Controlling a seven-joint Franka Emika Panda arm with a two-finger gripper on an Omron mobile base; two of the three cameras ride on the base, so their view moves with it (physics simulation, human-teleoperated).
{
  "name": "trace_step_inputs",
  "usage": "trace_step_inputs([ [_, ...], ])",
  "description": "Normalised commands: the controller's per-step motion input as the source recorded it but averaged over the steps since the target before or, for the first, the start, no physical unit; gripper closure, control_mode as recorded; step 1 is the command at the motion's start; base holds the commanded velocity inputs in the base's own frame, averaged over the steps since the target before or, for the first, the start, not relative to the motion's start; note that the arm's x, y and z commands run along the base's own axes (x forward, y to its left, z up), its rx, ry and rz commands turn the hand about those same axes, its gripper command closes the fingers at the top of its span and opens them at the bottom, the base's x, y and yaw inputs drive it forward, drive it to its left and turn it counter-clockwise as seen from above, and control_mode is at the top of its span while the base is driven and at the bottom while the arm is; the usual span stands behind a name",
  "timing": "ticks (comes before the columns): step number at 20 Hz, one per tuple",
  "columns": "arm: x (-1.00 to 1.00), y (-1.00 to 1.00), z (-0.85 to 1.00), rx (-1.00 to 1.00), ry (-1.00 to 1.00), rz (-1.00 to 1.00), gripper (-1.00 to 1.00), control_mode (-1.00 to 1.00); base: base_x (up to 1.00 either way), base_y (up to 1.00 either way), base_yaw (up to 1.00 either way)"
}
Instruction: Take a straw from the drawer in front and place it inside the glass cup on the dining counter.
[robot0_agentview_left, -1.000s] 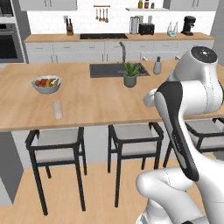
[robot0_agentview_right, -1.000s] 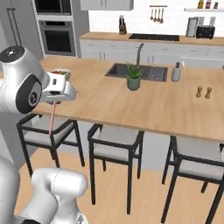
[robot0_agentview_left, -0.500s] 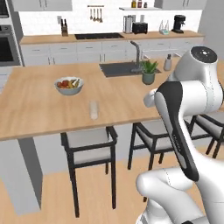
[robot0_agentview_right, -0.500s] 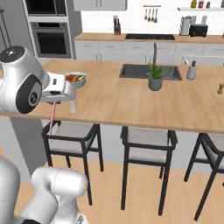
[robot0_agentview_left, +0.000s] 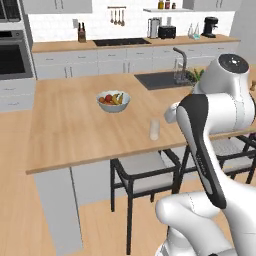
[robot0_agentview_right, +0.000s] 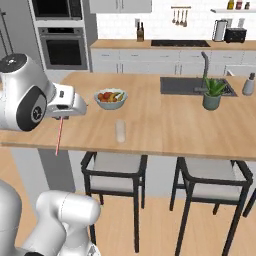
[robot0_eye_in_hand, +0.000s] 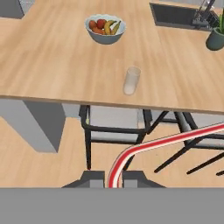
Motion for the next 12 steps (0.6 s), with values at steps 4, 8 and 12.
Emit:
trace_step_inputs([
  [4, 0.00, 0.00, 0.00, 0.00, 0.00, 0.00, 1.00, 1.00, 0.83, 0.50, 0.02],
  [8, 0.00, 0.00, 0.00, 0.00, 0.00, 0.00, 1.00, 1.00, 0.97, 0.24, 0.03],
  [12, 0.00, 0.00, 0.00, 0.00, 0.00, 0.00, 1.00, 1.00, 0.97, 0.00, 0.00],
])
